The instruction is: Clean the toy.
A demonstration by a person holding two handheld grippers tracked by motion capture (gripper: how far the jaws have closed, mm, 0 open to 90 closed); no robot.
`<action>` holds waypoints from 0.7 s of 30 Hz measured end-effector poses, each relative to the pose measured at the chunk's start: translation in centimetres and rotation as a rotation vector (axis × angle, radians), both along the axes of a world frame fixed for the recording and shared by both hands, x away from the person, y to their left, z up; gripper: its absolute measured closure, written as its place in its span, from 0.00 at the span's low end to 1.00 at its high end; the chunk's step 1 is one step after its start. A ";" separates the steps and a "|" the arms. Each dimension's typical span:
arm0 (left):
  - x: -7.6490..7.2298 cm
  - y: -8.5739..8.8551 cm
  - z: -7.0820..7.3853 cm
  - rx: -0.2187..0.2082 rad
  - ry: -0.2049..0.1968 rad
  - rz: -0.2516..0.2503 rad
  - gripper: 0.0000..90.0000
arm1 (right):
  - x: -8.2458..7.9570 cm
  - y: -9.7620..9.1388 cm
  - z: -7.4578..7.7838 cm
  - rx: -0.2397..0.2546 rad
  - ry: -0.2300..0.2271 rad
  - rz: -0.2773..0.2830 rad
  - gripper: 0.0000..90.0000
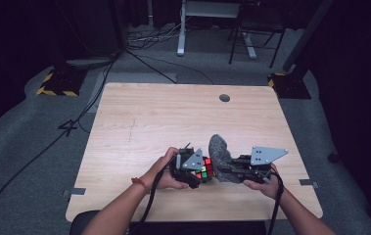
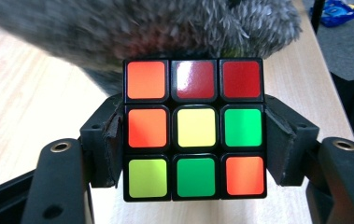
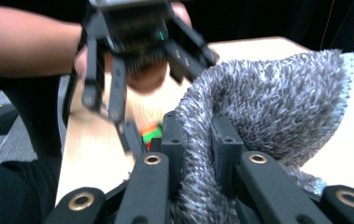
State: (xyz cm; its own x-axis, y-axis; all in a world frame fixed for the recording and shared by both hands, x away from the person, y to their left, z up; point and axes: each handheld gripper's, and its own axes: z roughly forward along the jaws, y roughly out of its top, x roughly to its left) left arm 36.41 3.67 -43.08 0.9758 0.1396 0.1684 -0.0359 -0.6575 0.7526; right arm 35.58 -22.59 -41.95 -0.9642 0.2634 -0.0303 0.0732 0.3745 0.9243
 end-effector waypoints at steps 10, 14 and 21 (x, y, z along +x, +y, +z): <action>-0.1 0.5 0.4 -0.023 -0.007 0.010 0.37 | 0.0 0.7 -0.7 -0.002 0.046 0.073 0.88; -0.1 0.0 0.1 -0.007 -0.002 0.009 0.37 | -0.3 0.9 -0.3 0.042 0.045 0.093 0.88; -0.4 -1.3 -0.5 0.050 -0.016 0.002 0.37 | -0.8 1.6 -0.1 0.050 0.029 0.114 0.88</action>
State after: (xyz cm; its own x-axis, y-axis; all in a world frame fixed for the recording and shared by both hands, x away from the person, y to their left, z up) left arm 35.99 2.37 -43.63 0.9726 0.1322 0.1910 -0.0466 -0.6945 0.7180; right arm 34.80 -21.03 -42.01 -0.9882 0.1530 0.0088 0.0603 0.3358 0.9400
